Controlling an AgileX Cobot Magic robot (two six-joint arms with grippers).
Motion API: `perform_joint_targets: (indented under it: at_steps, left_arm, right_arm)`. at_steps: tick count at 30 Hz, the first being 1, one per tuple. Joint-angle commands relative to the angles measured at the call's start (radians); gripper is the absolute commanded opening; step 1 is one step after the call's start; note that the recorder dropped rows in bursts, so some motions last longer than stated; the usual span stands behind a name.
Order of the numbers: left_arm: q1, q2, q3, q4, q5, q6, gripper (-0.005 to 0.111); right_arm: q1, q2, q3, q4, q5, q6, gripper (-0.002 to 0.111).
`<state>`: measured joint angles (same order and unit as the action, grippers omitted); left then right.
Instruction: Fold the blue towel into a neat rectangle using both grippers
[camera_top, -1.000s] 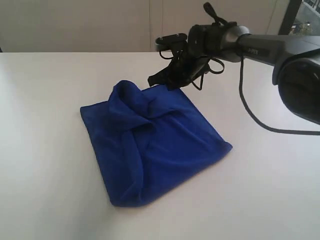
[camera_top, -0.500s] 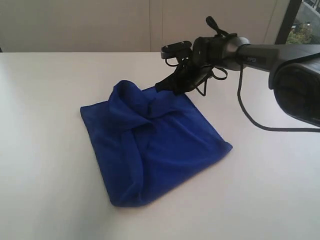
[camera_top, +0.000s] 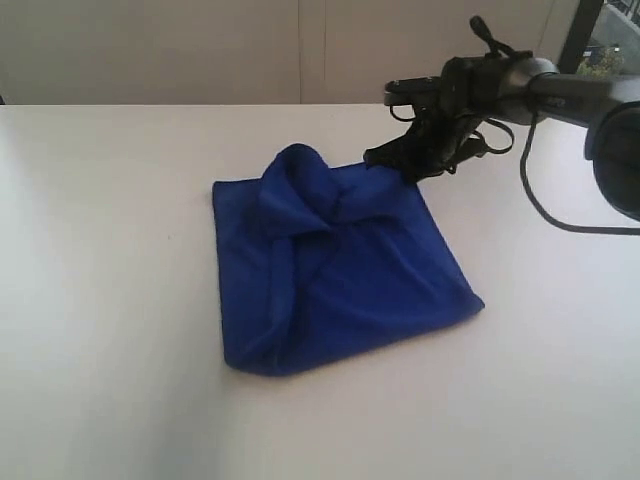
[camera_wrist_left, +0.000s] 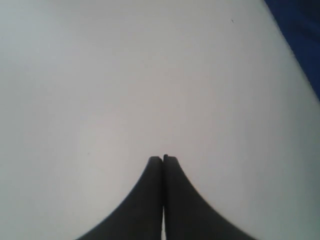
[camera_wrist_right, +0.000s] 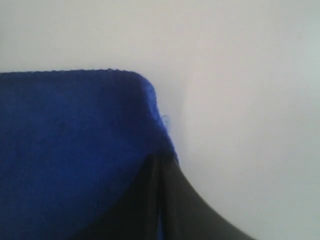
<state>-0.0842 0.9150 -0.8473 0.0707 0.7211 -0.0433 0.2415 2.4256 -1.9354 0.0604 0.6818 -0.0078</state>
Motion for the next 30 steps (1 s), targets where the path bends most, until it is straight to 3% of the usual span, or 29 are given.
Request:
perform_joint_targets:
  at_steps: [1,20,26,30]
  left_arm:
    - [0.002,-0.008,0.003,-0.004,0.005,-0.006,0.000]
    - [0.002,-0.008,0.003,-0.004,0.005,-0.006,0.000]
    - [0.002,-0.008,0.003,-0.004,0.005,-0.006,0.000]
    - [0.002,-0.008,0.003,-0.004,0.005,-0.006,0.000]
  right_arm:
    - [-0.038,0.008,0.005,-0.090,0.104,0.040,0.000]
    - [-0.052,-0.120,0.005,-0.091,0.149,0.085,0.000]
    - [-0.052,-0.258,0.005,-0.009,0.289,-0.008,0.000]
    - [-0.050,-0.327,0.005,0.147,0.381,-0.073,0.000]
